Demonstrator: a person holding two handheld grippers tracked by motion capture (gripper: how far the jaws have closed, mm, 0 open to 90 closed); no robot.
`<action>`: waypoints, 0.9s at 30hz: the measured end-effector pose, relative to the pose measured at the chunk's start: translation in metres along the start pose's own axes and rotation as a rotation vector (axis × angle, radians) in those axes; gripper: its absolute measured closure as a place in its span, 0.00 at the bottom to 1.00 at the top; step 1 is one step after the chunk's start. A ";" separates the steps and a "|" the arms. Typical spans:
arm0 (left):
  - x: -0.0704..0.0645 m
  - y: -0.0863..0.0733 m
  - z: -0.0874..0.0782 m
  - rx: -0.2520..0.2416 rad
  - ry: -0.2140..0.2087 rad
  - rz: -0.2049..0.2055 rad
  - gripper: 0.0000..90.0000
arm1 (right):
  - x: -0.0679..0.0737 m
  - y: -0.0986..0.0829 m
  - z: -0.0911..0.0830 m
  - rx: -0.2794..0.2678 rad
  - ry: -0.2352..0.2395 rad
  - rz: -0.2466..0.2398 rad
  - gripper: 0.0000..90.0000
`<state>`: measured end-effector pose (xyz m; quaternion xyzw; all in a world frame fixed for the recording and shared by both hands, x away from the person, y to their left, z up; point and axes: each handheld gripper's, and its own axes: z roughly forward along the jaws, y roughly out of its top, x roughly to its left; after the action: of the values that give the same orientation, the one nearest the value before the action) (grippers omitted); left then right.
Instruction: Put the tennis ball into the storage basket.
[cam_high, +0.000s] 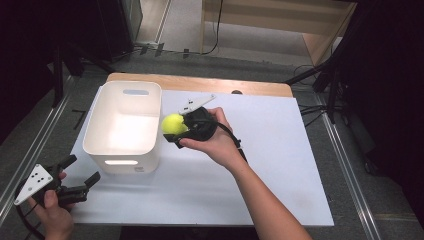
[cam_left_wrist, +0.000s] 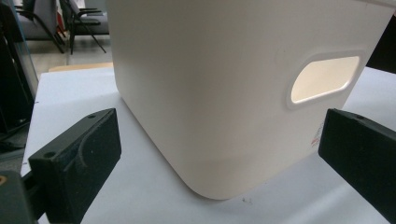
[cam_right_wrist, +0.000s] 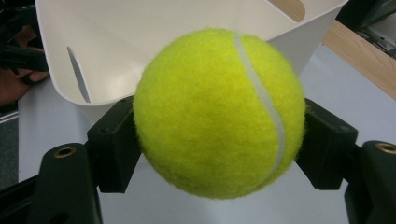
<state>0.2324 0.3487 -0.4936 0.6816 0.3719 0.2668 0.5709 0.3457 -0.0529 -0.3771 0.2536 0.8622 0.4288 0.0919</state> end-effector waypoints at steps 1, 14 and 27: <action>0.000 0.000 0.000 0.000 0.000 0.000 0.00 | 0.001 0.001 0.000 0.000 0.004 0.001 0.27; 0.000 0.000 0.000 0.001 -0.001 0.001 0.00 | 0.006 0.013 0.004 -0.008 0.013 -0.019 0.27; 0.000 0.000 0.000 0.001 -0.002 0.001 0.00 | 0.008 0.022 0.008 -0.013 0.028 -0.030 0.26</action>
<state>0.2325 0.3486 -0.4935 0.6825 0.3710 0.2662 0.5707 0.3499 -0.0323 -0.3637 0.2338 0.8643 0.4366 0.0879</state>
